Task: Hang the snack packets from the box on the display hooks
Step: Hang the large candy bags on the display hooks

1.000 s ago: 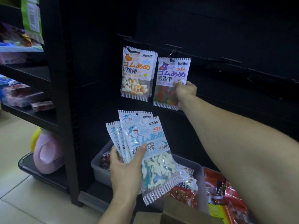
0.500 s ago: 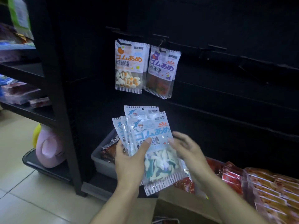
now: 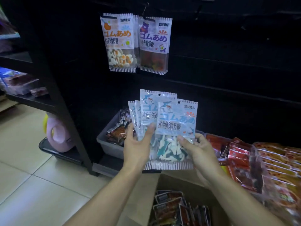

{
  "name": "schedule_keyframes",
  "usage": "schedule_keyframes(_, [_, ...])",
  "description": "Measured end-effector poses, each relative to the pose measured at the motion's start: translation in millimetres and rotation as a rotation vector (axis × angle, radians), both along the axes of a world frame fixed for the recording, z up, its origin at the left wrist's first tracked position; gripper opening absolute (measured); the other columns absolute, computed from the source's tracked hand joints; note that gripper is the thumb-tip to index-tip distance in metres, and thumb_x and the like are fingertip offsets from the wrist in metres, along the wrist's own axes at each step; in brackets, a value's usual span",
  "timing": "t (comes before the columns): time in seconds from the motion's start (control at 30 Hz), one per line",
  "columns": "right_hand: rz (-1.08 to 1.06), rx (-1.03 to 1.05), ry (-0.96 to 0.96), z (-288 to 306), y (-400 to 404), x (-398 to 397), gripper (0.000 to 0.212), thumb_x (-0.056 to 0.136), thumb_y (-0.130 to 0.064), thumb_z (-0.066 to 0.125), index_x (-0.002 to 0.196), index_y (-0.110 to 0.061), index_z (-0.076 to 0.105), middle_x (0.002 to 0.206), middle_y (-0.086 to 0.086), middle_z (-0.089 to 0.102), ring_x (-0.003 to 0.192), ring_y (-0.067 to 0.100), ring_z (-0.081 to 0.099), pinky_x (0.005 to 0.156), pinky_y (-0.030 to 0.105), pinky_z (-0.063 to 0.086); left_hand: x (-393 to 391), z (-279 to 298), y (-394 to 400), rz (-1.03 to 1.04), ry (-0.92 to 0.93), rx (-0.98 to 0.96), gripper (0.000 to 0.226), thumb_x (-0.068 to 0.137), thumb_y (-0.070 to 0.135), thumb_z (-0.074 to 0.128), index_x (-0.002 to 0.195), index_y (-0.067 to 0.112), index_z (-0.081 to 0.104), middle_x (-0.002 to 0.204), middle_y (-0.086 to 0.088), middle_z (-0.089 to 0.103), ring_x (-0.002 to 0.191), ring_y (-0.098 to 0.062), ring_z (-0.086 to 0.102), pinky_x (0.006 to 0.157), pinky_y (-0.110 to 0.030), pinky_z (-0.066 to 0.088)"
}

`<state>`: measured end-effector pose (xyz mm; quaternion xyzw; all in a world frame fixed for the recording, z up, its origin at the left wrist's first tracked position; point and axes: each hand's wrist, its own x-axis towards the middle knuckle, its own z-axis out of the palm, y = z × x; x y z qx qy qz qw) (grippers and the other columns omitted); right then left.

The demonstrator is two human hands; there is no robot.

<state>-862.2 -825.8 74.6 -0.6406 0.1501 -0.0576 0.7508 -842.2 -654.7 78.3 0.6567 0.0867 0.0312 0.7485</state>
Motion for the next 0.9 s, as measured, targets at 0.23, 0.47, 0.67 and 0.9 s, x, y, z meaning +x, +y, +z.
schedule_keyframes(0.23, [-0.231, 0.055, -0.067, 5.2, -21.9, 7.9, 0.035, 0.090, -0.023, 0.081, 0.117, -0.019, 0.060, 0.110, 0.008, 0.080, 0.098, 0.030, 0.079, 0.093, 0.064, 0.059, 8.1, -14.7, -6.0, 0.007, 0.054, -0.021, 0.104, 0.055, 0.097, 0.073, 0.146, 0.051, 0.049, 0.137, 0.010, 0.072, 0.123, -0.027, 0.071, 0.105, -0.059, 0.055])
schedule_keyframes(0.47, [-0.300, 0.131, -0.097, 13.0, -36.7, 17.8, 0.032, 0.094, -0.027, 0.077, 0.123, -0.021, 0.066, 0.120, 0.006, 0.077, 0.105, 0.027, 0.077, 0.097, 0.057, 0.059, 7.3, -14.0, -5.4, 0.030, 0.135, -0.110, 0.120, 0.046, 0.099, 0.075, 0.149, 0.045, 0.048, 0.141, 0.005, 0.069, 0.126, -0.028, 0.069, 0.107, -0.059, 0.054])
schedule_keyframes(0.67, [-0.187, 0.040, -0.219, 27.1, -31.9, 24.2, 0.040, 0.098, -0.003, 0.068, 0.134, -0.018, 0.060, 0.117, 0.000, 0.079, 0.111, 0.023, 0.075, 0.101, 0.052, 0.058, 6.2, -12.1, -3.9, 0.099, 0.229, -0.160, 0.117, 0.048, 0.096, 0.076, 0.147, 0.039, 0.052, 0.134, 0.004, 0.073, 0.115, -0.027, 0.075, 0.096, -0.056, 0.061])
schedule_keyframes(0.9, [-0.072, -0.074, -0.368, 67.8, -21.3, 50.6, 0.038, 0.096, -0.006, 0.071, 0.131, -0.021, 0.063, 0.118, -0.002, 0.079, 0.109, 0.022, 0.076, 0.094, 0.048, 0.062, 10.7, 3.1, -15.3, 0.038, 0.193, -0.118, 0.114, 0.042, 0.081, 0.093, 0.142, 0.042, 0.055, 0.121, 0.005, 0.079, 0.108, -0.030, 0.077, 0.096, -0.061, 0.059])
